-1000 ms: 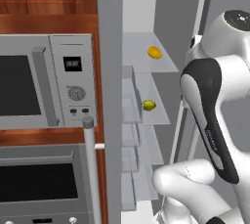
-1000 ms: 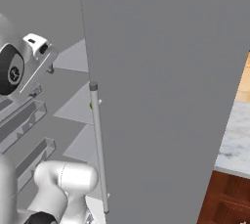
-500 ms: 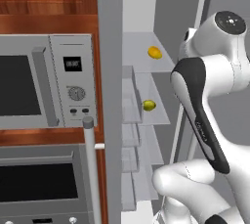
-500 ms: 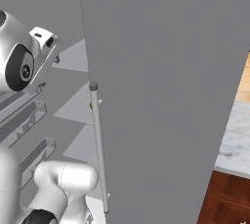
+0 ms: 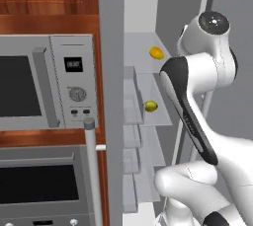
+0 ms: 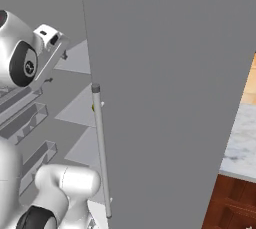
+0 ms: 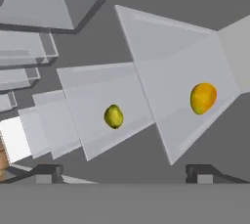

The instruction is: Take the steak, mango, and pear from the freezer and place them in the bowl on the counter.

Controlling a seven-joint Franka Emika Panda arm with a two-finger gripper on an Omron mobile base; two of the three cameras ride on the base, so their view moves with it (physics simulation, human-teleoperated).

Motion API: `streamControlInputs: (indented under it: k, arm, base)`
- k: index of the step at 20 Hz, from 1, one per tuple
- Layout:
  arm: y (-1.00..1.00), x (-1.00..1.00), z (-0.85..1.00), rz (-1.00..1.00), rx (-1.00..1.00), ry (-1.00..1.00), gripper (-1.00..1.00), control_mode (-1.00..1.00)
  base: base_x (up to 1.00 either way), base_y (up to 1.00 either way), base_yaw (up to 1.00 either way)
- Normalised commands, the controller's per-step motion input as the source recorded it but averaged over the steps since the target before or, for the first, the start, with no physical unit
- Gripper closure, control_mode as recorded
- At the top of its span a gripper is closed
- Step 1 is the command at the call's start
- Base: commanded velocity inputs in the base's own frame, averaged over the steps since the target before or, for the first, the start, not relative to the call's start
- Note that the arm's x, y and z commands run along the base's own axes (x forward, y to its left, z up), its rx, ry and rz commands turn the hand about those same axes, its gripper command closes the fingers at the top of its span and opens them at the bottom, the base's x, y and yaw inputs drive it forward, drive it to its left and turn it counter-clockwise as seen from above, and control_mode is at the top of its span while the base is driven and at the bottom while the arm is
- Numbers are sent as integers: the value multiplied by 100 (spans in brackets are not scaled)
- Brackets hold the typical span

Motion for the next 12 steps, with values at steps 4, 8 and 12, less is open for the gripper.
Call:
streamControlInputs:
  k: [4, 8, 12]
  arm:
    - [0, 34, 2, -1, 0, 0, -100, -100]
    - [-6, 36, 1, 0, 0, 0, -100, -100]
    - [-11, 30, 0, 0, 1, 0, -100, -100]
  base:
    - [0, 0, 0]
    - [0, 0, 0]
    - [0, 0, 0]
